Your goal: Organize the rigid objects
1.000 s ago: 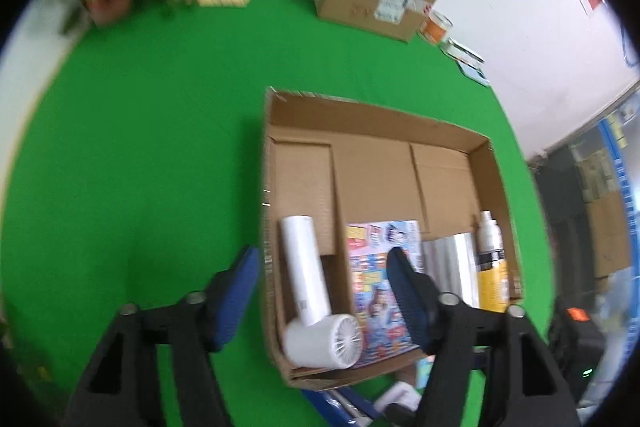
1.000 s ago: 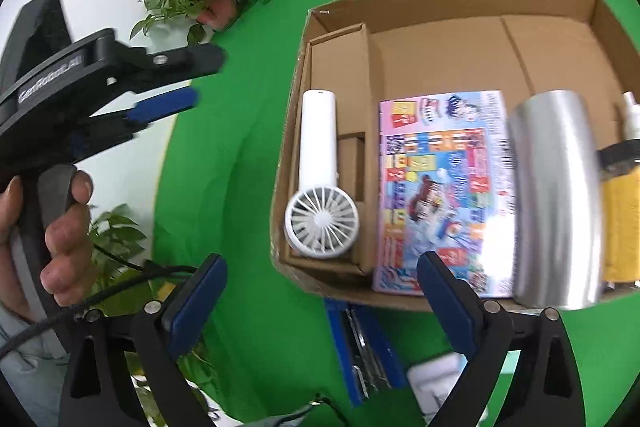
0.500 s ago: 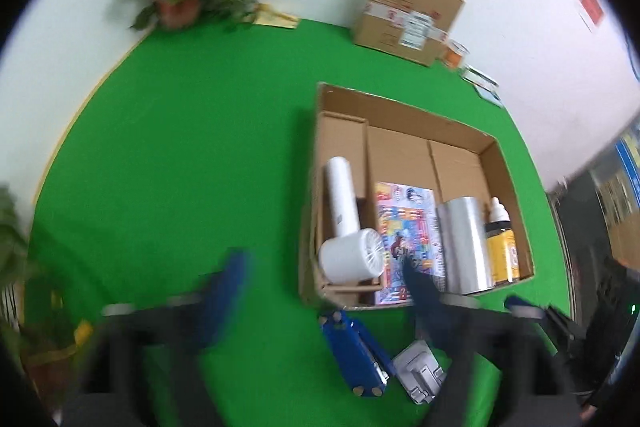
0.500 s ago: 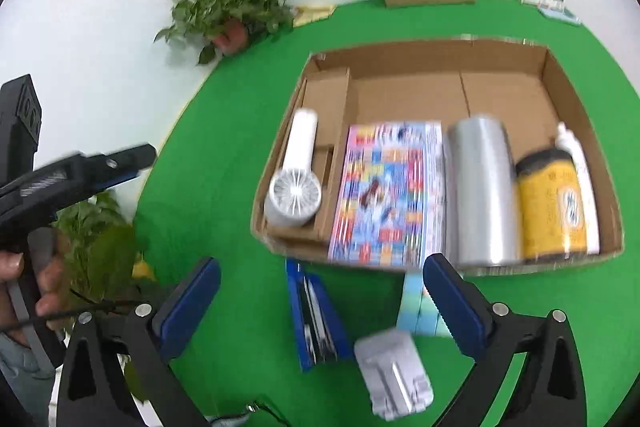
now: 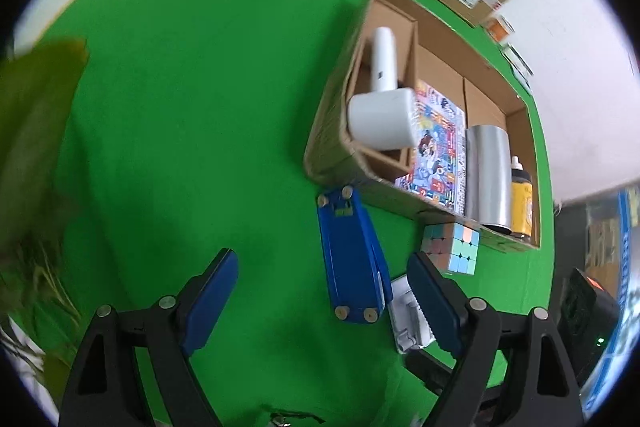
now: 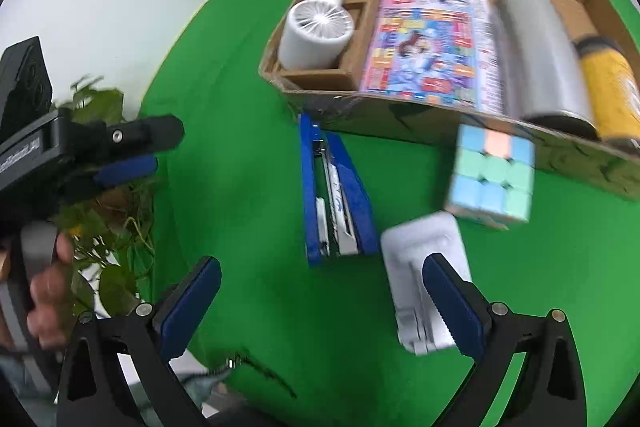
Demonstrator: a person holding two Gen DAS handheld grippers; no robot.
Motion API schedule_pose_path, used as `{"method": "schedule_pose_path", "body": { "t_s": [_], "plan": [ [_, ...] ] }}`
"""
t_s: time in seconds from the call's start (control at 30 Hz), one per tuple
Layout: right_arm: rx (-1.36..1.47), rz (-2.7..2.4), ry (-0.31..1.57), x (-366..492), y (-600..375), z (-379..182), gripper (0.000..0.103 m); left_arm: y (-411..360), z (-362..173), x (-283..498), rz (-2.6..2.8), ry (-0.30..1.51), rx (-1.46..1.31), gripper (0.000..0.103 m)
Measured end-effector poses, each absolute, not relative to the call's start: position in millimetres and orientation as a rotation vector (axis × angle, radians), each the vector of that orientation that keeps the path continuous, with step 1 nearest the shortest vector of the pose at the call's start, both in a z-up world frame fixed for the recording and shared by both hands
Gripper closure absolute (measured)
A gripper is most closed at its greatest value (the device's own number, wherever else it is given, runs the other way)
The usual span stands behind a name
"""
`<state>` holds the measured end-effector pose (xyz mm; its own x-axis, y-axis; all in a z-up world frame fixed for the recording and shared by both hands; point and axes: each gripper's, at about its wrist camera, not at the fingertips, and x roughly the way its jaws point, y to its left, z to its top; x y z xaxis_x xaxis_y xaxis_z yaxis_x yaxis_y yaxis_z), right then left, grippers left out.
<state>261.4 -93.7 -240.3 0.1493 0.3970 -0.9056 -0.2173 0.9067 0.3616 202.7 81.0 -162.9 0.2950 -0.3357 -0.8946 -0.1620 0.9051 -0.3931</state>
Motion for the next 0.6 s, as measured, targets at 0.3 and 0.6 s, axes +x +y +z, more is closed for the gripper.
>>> {"method": "schedule_pose_path", "body": {
  "t_s": [0.3, 0.6],
  "plan": [
    [0.096, 0.459, 1.437, 304, -59, -288, 0.027, 89, -181, 182, -0.081, 1.312, -0.467, 0.018],
    [0.052, 0.439, 1.511, 308, -52, -321, 0.056, 102, -194, 164, -0.062, 1.339, -0.558, 0.018]
  ]
}}
